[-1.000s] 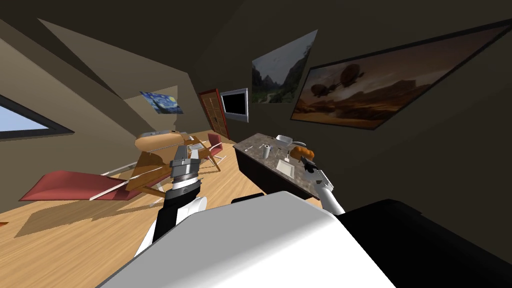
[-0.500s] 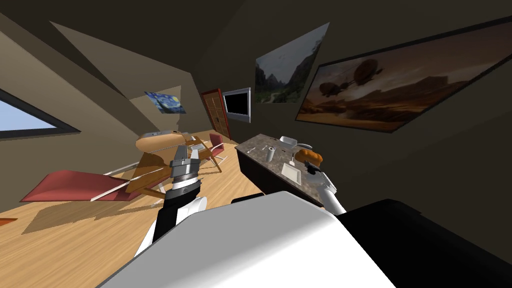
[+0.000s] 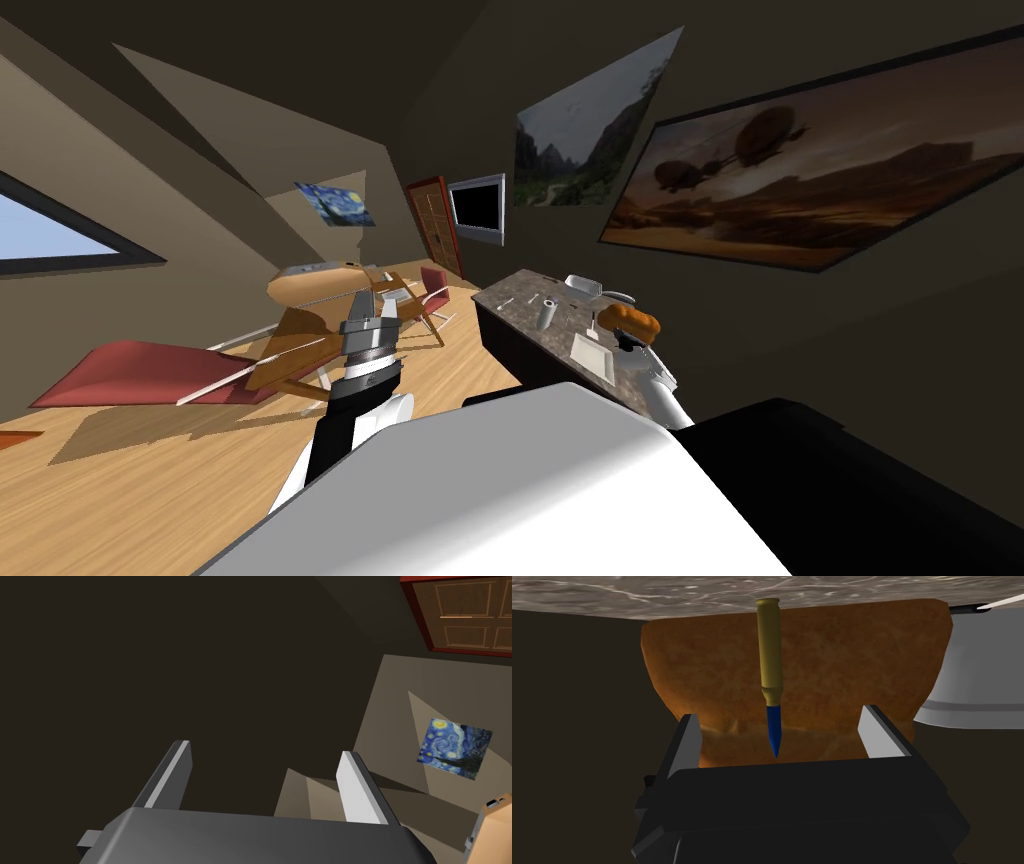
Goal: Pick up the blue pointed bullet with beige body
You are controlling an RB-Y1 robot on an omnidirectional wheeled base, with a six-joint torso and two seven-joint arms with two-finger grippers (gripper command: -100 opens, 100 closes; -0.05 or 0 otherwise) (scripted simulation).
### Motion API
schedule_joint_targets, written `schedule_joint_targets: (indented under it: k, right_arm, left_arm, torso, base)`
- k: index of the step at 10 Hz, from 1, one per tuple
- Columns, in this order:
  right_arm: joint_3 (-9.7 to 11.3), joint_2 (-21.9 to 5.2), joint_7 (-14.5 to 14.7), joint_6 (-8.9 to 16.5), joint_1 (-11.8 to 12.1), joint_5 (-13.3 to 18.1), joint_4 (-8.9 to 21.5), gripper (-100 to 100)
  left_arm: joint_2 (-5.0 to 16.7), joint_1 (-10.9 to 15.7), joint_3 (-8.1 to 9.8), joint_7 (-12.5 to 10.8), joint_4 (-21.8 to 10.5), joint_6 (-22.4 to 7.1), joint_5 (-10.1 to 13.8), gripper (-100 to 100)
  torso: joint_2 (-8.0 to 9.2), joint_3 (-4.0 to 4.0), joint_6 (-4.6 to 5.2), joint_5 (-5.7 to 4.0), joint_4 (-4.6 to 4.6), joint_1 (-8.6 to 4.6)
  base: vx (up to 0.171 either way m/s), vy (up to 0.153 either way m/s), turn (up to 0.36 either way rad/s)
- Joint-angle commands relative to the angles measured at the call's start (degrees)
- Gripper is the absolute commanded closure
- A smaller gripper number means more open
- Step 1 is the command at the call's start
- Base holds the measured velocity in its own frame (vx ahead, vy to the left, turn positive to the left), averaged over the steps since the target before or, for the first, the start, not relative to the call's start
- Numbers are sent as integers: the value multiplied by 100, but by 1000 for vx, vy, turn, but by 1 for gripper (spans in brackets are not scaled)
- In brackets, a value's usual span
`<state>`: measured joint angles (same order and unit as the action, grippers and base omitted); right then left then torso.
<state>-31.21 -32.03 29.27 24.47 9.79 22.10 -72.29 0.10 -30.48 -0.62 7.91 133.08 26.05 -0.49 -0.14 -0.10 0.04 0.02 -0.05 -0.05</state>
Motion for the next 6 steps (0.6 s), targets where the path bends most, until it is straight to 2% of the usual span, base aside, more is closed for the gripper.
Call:
schedule_joint_targets:
  k: [1,2,4,5,6]
  right_arm:
    - [0,0,0,0,0,0,0,0]
    - [-43,-34,275,-234,-287,-21,285,-100]
    - [-43,-34,275,-234,-375,-21,454,-100]
    - [-86,-68,551,-465,-639,-43,676,-100]
    - [-86,-68,551,-465,-749,-43,910,-100]
  left_arm:
    - [0,0,0,0,0,0,0,0]
    - [0,0,0,0,0,0,0,0]
    - [0,1,0,0,0,0,0,0]
    - [0,1,0,0,0,0,0,0]
    - [0,0,0,0,0,0,0,0]
  torso:
    - [0,0,0,0,0,0]
    - [16,10,1,1,4,3]
    - [20,12,0,2,5,10]
    - [23,14,-1,2,6,8]
    - [22,13,4,2,5,7]
  base:
    - [10,-2,0]
    - [19,10,-215]
    - [11,15,-46]
    - [15,10,-164]
    - [13,15,-135]
